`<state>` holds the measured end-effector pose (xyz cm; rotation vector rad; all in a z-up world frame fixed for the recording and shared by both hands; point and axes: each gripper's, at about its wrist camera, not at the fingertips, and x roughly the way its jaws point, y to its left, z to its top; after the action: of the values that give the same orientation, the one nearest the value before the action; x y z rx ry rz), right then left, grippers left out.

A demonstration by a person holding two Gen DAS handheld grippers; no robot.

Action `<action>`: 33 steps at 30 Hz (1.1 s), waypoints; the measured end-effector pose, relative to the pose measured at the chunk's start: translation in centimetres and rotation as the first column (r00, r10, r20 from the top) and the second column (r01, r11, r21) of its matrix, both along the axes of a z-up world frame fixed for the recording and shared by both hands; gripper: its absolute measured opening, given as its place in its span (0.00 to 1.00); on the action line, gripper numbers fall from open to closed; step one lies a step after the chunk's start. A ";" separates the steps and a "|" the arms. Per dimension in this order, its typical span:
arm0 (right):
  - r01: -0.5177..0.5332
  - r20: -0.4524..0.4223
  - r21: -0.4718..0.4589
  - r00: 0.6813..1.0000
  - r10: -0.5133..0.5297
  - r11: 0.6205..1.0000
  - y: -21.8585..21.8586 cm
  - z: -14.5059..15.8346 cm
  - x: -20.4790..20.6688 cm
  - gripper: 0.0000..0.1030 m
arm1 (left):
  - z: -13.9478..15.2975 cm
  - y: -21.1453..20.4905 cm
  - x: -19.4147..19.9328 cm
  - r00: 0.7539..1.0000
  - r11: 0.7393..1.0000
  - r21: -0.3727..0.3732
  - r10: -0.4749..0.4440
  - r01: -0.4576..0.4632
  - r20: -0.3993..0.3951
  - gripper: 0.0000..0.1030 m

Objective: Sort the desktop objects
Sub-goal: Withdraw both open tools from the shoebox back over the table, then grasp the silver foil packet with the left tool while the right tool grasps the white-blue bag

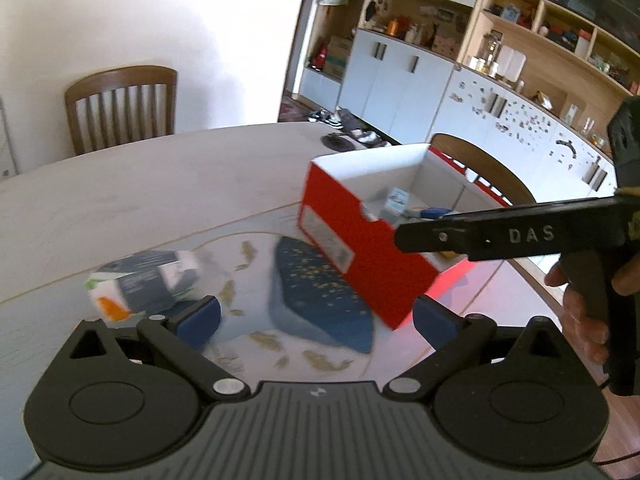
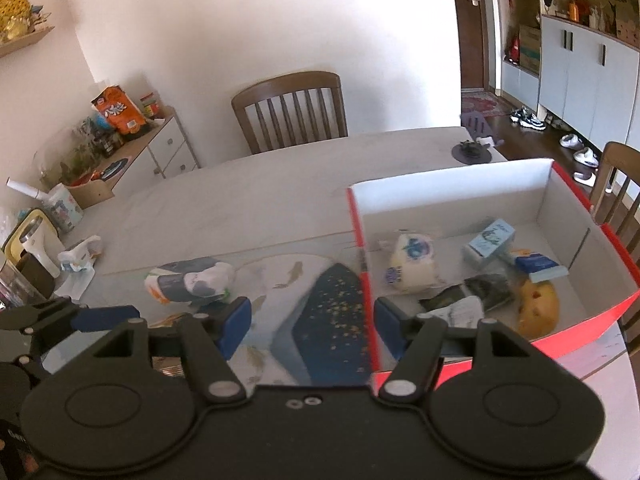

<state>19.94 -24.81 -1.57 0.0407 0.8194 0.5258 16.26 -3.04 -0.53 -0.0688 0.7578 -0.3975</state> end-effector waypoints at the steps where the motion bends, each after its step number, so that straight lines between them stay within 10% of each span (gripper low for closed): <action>1: -0.004 0.006 -0.003 1.000 0.004 1.000 0.4 0.0 -0.3 0.65 | -0.1 0.6 -0.2 1.000 1.000 0.001 0.007 -0.007 0.002 1.00; 33: -0.095 0.044 -0.111 0.994 0.101 0.989 11.5 -2.7 -4.0 0.74 | -4.8 11.9 -2.6 0.992 0.992 0.043 0.121 -0.122 0.018 1.00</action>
<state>15.99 -13.34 -4.27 -0.1128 0.8034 0.5720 13.67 8.85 -5.32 -0.0699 0.7434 -0.2651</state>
